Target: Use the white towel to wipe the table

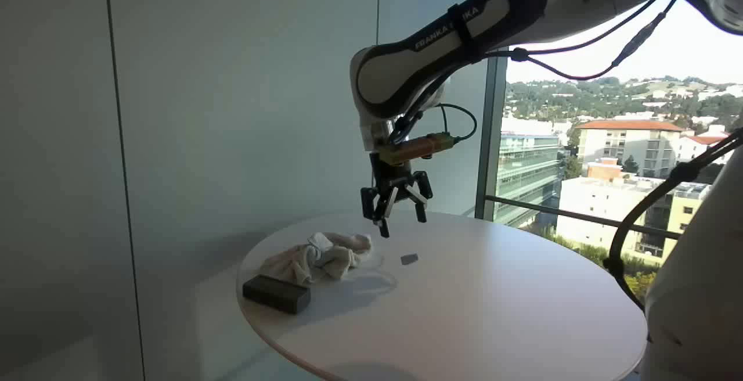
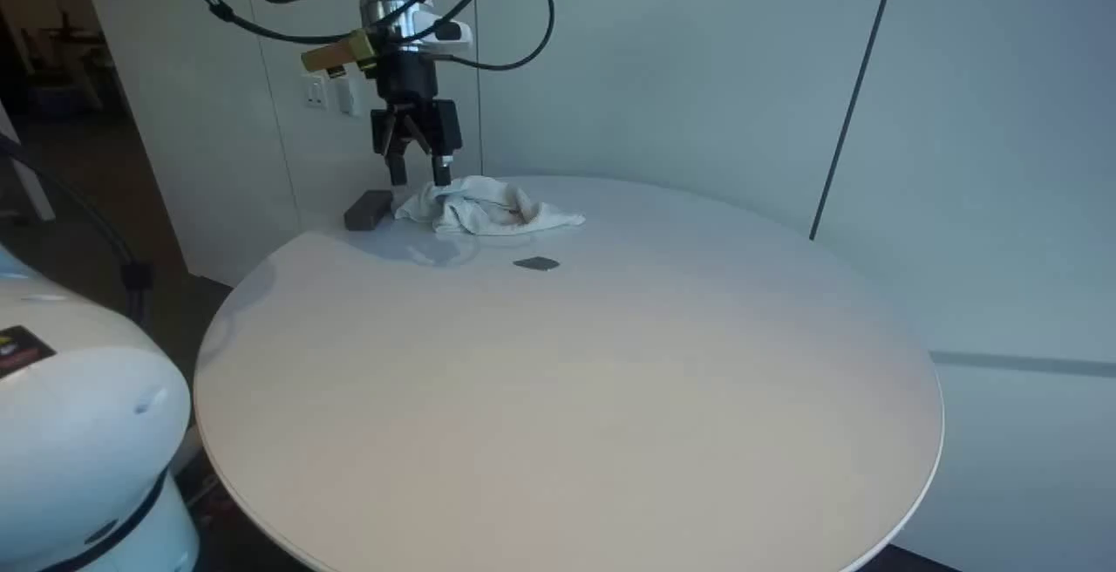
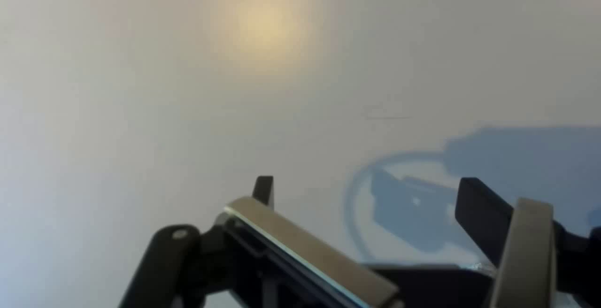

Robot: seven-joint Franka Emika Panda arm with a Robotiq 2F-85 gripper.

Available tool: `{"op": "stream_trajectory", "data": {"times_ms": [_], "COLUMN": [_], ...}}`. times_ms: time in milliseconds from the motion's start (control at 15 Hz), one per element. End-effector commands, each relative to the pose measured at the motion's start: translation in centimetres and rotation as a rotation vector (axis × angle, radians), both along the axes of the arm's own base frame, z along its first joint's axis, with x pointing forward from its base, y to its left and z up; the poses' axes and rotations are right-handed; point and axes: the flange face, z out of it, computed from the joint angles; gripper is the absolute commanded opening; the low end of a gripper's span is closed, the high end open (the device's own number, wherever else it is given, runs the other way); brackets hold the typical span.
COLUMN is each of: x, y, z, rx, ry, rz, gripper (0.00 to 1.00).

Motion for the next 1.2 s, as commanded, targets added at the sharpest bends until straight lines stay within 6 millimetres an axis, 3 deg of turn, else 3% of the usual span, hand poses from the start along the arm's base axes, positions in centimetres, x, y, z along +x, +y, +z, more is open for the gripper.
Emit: {"op": "stream_trajectory", "data": {"times_ms": [0,667,800,1133], "x": [0.1,0.4,2.0,8.3], "y": [0.0,-0.2,-1.1,-3.6], "z": [0.1,1.1,2.8,7.4], "rx": [0.000,-0.006,-0.030,-0.061], "ry": [-0.002,-0.026,-0.069,-0.195], "rz": [0.000,0.004,0.031,0.135], "gripper": [1.00,1.00,1.00,1.00]}}
